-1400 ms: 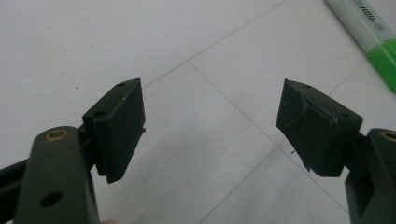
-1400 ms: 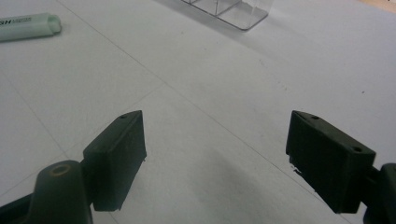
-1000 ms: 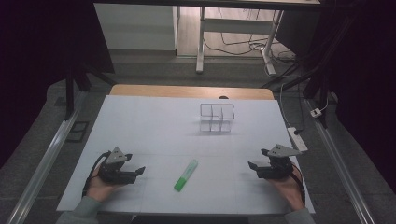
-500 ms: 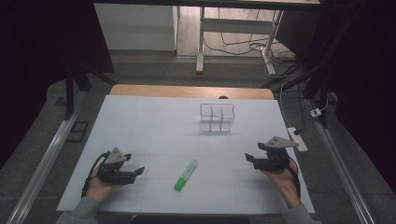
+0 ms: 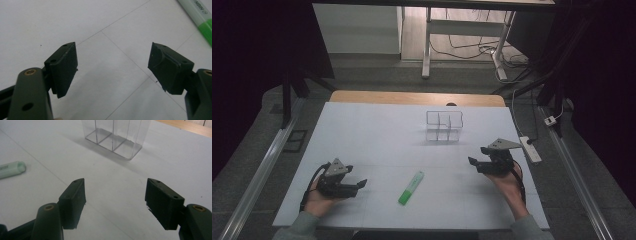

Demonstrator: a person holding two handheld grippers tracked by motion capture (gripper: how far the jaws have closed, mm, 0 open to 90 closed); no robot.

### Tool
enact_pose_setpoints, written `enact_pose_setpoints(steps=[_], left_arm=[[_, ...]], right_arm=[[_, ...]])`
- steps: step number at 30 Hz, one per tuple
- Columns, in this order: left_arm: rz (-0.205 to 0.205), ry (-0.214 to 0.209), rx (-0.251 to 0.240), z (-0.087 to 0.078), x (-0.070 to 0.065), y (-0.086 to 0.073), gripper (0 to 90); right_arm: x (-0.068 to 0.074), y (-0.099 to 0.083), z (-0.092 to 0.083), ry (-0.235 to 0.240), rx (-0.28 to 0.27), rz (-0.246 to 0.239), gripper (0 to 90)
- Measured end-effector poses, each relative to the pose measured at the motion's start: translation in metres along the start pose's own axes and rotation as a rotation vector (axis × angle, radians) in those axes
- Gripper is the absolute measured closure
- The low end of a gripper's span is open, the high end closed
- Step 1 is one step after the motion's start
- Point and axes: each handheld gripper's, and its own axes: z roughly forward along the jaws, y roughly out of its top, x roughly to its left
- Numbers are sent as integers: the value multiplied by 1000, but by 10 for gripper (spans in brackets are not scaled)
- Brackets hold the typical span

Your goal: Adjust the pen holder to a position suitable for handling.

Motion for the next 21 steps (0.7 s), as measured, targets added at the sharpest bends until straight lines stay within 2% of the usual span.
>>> enact_pose_setpoints(steps=[4,8,16,21], left_arm=[[1,-1,-1,0,0,0,239],[2,0,0,0,0,0,239],[4,0,-1,0,0,0,239],[4,-1,-1,-1,1,0,240]], right_arm=[[-1,5,6,-15,7,5,357],[-3,7,10,-9,6,7,381],[-10,14,21,-46,1,25,521],[-17,21,24,-62,0,13,669]])
